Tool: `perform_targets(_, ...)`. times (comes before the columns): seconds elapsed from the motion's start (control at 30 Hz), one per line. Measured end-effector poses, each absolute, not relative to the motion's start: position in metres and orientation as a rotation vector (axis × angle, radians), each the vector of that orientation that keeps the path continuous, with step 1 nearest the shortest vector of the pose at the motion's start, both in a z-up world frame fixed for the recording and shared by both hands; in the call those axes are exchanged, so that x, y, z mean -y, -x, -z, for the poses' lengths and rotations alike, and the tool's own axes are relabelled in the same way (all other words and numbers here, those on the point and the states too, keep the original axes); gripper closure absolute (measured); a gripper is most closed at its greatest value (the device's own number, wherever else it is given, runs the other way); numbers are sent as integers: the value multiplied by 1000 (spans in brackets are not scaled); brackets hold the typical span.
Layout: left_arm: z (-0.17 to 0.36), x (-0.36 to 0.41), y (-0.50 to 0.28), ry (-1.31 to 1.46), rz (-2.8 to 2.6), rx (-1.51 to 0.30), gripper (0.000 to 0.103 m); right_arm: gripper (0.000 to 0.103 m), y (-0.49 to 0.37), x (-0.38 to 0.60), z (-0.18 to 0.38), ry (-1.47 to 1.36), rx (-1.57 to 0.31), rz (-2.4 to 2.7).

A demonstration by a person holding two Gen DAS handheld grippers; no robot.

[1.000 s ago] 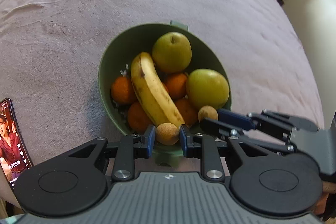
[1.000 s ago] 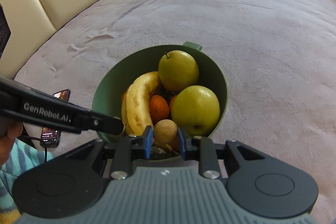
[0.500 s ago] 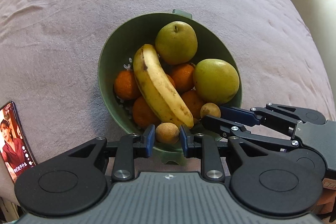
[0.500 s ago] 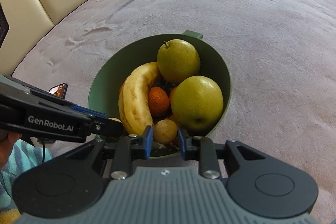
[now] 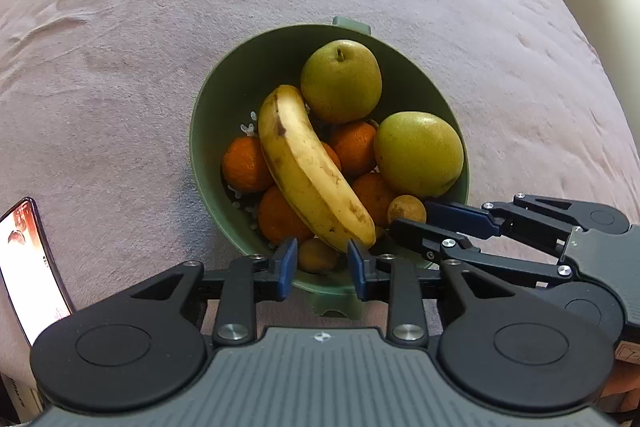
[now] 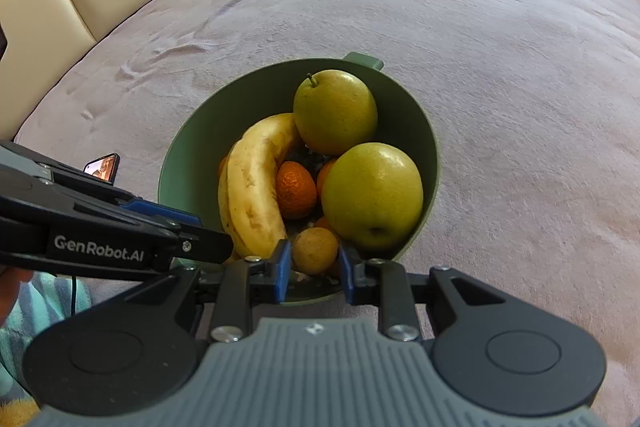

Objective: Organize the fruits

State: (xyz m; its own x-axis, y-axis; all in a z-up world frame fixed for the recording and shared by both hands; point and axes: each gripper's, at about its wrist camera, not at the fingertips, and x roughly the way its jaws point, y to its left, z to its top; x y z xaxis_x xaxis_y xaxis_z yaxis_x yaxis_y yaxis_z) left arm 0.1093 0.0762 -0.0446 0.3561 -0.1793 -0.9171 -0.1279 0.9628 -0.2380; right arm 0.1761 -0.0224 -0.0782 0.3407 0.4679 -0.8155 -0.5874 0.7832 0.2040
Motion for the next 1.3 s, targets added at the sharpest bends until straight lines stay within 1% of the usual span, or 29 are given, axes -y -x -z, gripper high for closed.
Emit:
perform_targets(0.07, 42, -78, -109, 303, 33, -1203, 58, 80, -176, 23, 78, 131, -1010, -685)
perform_targets(0.1, 40, -79, -108, 309, 30, -1198, 56, 80, -176, 24, 77, 130, -1008, -683)
perform_targets(0.13, 38, -79, -108, 313, 28, -1192, 51, 80, -176, 25, 76, 129, -1006, -681)
perform_targets(0.17, 36, -79, -107, 321, 31, -1184, 39, 79, -176, 25, 75, 128, -1005, -680)
perform_targets(0.2, 34, -78, -107, 328, 44, -1175, 34, 77, -176, 26, 74, 130, -1001, -680)
perform_targets(0.23, 31, -77, -107, 330, 56, -1168, 32, 74, -175, 27, 72, 131, -995, -679)
perform_targets(0.47, 10, -67, -100, 302, 70, -1076, 31, 58, -164, 34, 51, 166, -926, -651)
perform_targets(0.53, 4, -66, -98, 300, 60, -1031, 32, 56, -161, 40, 44, 164, -899, -631)
perform_targets(0.6, -3, -64, -95, 290, 39, -970, 32, 48, -158, 46, 36, 154, -873, -602)
perform_targets(0.67, -10, -61, -91, 266, 22, -899, 32, 42, -155, 55, 27, 138, -840, -571)
perform_targets(0.73, -18, -56, -87, 235, 3, -824, 31, 40, -151, 63, 19, 123, -806, -534)
perform_targets(0.8, -23, -50, -82, 201, -18, -757, 31, 31, -147, 72, 10, 106, -768, -500)
perform_targets(0.87, -26, -43, -75, 162, -43, -696, 28, 26, -141, 79, 1, 89, -730, -467)
perform_targets(0.93, -29, -36, -70, 117, -62, -653, 23, 24, -134, 86, -6, 79, -699, -445)
perform_targets(1.07, -30, -24, -62, 34, -107, -615, 15, 18, -120, 96, -15, 78, -660, -401)
perform_targets(1.17, -27, -14, -57, -25, -148, -627, 15, 16, -109, 99, -18, 80, -641, -386)
perform_targets(1.23, -23, -8, -56, -57, -157, -644, 15, 11, -102, 101, -18, 92, -629, -375)
perform_targets(1.3, -18, -4, -52, -65, -160, -660, 15, 9, -95, 103, -18, 102, -618, -362)
